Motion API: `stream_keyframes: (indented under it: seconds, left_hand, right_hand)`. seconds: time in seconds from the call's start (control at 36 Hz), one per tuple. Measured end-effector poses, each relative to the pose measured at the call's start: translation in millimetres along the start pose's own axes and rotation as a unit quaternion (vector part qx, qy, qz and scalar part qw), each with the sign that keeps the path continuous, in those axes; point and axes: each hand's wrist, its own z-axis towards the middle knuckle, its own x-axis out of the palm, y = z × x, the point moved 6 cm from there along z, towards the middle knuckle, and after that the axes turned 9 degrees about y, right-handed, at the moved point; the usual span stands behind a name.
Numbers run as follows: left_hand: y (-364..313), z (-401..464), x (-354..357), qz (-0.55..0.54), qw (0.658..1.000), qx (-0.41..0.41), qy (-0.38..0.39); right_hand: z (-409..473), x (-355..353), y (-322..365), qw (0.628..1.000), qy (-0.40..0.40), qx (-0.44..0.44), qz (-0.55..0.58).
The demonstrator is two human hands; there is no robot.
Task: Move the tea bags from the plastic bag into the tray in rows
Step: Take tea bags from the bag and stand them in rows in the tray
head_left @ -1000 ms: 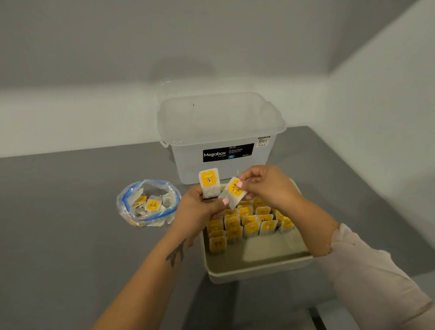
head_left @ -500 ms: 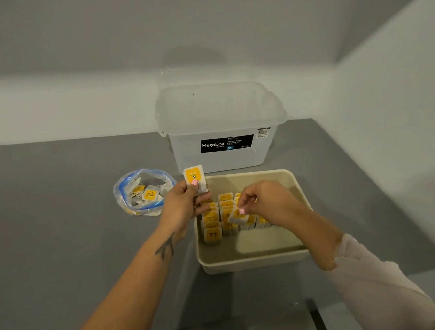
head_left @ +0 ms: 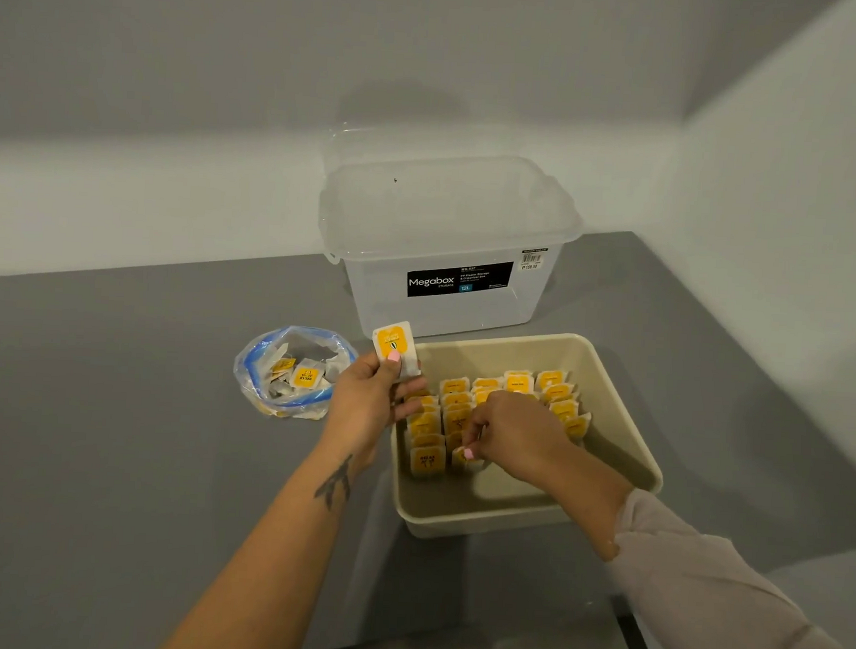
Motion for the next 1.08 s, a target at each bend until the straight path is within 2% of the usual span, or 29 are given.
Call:
stream_keyframes:
  seconds: [0.5, 0.58, 0.75, 0.92, 1.08]
  left_hand:
    - [-4.1, -4.1, 2.6, 0.006, 1.0, -0.009, 0.01]
    - [-5.3, -5.3, 3.5, 0.014, 1.0, -0.008, 0.021]
    - [-14.4, -10.3, 17.6, 0.145, 0.987, 0.031, 0.061]
    - [-22.7, -13.9, 35.4, 0.353, 0.927, 0.106, 0.067]
    - [-22.1, -14.7, 43.0, 0.394, 0.91, 0.111, 0.064]
  right_hand:
    - [0.0, -2.3, -1.7, 1.0, -0.02, 0.004, 0.022]
    - [-2.5, -15.5, -1.2, 0.997, -0.041, 0.0, 0.072]
    - [-10.8, -61.1, 15.3, 0.974, -0.128, -0.041, 0.183]
    - [-12.4, -82.9, 25.4, 0.975, -0.121, -0.058, 0.18]
    - [-17.5, -84.7, 16.8, 0.979, -0.119, -0.049, 0.158]
